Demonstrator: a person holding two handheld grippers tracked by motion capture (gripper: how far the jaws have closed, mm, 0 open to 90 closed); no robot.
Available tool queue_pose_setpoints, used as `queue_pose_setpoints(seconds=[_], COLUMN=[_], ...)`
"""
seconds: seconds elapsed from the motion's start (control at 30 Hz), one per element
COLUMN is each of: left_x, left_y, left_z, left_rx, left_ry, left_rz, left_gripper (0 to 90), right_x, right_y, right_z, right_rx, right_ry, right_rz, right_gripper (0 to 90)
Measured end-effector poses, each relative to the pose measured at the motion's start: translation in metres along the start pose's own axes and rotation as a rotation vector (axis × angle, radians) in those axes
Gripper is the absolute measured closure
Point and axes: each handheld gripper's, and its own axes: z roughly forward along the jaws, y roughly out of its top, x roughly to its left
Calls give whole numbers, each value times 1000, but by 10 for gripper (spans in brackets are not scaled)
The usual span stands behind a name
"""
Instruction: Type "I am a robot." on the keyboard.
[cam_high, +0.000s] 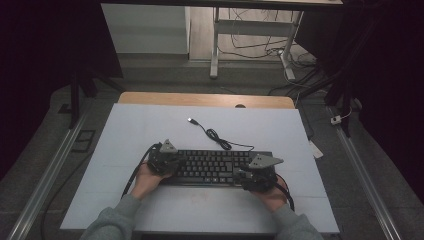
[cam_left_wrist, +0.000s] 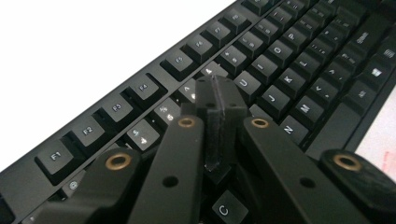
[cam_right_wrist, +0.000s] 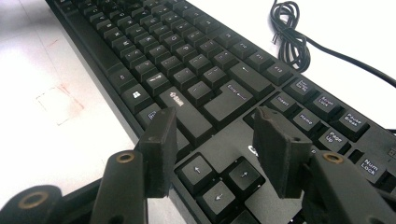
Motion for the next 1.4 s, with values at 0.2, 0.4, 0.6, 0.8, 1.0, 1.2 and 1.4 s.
queue_pose_setpoints(seconds=[0.2,0.4,0.6,0.8,1.0,1.2,1.4], left_x=[1,0,-1,0,8,12,9], left_y=[0,-1,-1,1,-2,-7,-8], left_z=[1,4,2,-16,-40,-55,-60], left_rx=[5,23,8,-73,-124,-144,-132], left_ry=[15,23,36,35,35,8,8], left_rz=[-2,8,8,-4,-44,-64,-65], left_gripper=[889,890,892,892,891,825,550], right_x=[0,0,0,0,-1,-2,-3], right_y=[0,0,0,0,0,0,-1], right_z=[0,0,0,-1,-1,-2,-1], right_rx=[-2,4,2,-7,-8,-5,-3], right_ry=[-4,-6,-8,-7,-7,-16,-20], right_rz=[3,3,0,6,9,9,13], right_gripper=[499,499,498,497,496,495,492])
